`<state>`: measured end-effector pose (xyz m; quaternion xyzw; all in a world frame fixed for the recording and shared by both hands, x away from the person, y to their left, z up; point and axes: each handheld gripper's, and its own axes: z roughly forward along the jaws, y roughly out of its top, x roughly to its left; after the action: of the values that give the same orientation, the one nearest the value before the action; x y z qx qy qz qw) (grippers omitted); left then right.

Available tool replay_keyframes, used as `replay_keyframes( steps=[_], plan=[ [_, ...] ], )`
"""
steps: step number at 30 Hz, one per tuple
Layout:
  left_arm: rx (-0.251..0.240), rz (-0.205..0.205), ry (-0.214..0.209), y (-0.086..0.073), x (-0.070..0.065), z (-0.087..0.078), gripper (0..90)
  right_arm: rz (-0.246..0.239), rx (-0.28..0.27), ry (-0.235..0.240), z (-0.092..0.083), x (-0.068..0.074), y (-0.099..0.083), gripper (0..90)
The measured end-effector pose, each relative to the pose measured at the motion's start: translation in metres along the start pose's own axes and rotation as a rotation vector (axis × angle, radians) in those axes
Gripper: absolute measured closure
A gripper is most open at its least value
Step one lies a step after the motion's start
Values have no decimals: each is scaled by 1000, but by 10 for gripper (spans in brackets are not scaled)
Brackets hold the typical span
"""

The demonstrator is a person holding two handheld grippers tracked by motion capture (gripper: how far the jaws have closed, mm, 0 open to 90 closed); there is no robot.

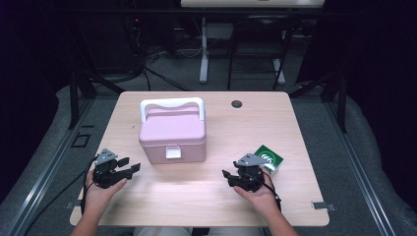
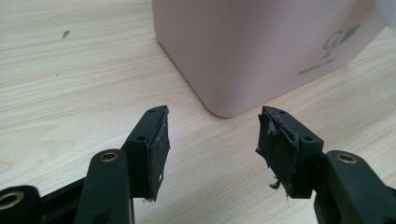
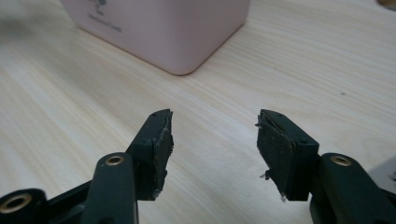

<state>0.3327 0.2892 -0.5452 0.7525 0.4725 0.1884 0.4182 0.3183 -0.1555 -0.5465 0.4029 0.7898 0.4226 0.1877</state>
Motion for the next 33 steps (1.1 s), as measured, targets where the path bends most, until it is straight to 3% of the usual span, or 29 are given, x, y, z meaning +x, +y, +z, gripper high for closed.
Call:
replay_keyframes(
  steps=[5, 7, 10, 14, 19, 25, 30, 33],
  plan=[
    [-6, -17, 1, 2, -2, 0, 463, 9, 4, -6, -1, 1, -1, 461],
    [-7, -8, -5, 1, -4, 1, 481, 24, 8, -18, -3, 0, -2, 481],
    [6, 16, 22, 3, -9, 0, 505, 55, 10, 12, -7, -2, -3, 538],
    [-12, 1, 11, 5, -11, 0, 534, 53, 18, -5, -13, -2, -5, 543],
    [4, 8, 17, 10, -15, 3, 570, 45, 11, -12, -21, -1, -5, 589],
    [10, 26, 28, 14, -14, 4, 614, 86, 3, -39, -17, -7, 4, 634],
    [-3, -27, 24, 22, -5, 3, 674, 99, -8, -48, -11, -11, 16, 674],
    [0, -48, 39, 28, 2, 2, 710, 73, 6, -65, -2, -11, 23, 697]
  ],
)
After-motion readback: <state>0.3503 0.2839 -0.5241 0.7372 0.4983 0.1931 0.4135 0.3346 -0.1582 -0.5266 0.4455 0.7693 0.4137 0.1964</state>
